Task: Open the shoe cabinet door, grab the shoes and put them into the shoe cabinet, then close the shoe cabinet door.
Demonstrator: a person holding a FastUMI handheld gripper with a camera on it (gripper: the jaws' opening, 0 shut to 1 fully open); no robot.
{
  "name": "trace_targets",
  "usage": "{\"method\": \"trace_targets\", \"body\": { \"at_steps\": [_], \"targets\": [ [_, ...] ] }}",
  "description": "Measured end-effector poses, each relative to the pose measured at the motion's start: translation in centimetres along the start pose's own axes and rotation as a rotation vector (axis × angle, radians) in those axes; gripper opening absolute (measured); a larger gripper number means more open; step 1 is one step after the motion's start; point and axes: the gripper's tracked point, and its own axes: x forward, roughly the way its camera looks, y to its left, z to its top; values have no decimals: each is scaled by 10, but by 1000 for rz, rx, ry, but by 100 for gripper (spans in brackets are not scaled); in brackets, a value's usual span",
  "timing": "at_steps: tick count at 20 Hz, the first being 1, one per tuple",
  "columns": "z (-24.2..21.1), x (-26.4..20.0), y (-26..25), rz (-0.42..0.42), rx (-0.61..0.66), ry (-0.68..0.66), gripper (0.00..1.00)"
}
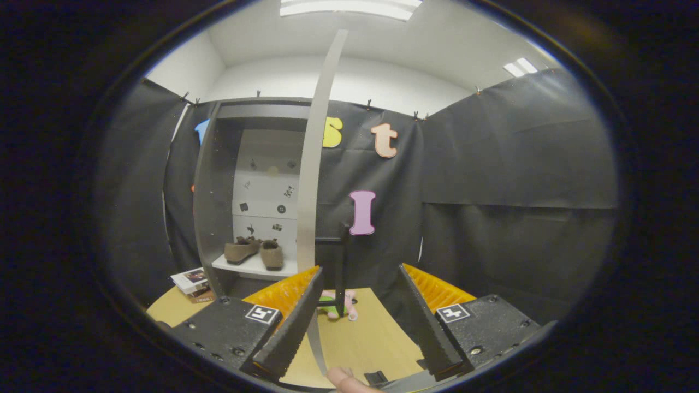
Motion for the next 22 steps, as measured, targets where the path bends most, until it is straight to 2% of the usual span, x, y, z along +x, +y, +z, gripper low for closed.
{"method": "trace_targets", "body": {
  "at_steps": [13,22],
  "targets": [
    [2,-16,70,-12,1,3,90],
    [-2,-8,161,145,27,40,90]
  ]
}}
